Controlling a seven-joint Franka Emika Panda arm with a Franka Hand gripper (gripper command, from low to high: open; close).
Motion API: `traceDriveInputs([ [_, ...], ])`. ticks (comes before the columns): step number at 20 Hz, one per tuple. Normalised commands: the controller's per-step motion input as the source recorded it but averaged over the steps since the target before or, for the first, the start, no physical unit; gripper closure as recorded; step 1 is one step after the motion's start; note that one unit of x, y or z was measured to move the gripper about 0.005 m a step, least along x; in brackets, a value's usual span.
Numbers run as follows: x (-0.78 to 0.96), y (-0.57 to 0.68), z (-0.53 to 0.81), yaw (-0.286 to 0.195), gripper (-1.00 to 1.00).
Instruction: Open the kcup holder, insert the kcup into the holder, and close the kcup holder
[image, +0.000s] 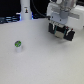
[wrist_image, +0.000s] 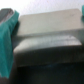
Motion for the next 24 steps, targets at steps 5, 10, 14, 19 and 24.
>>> traceDriveInputs([
  [5, 0.95, -0.32, 0.31, -0.082, 1.0],
  [10, 0.93, -0.32, 0.34, -0.084, 1.0],
  [14, 0.85, -0.27, 0.31, -0.078, 1.0],
  [19, 0.17, -0.12, 0.14, -0.04, -1.0],
  [24, 0.13, -0.25, 0.25, -0.053, -1.0],
])
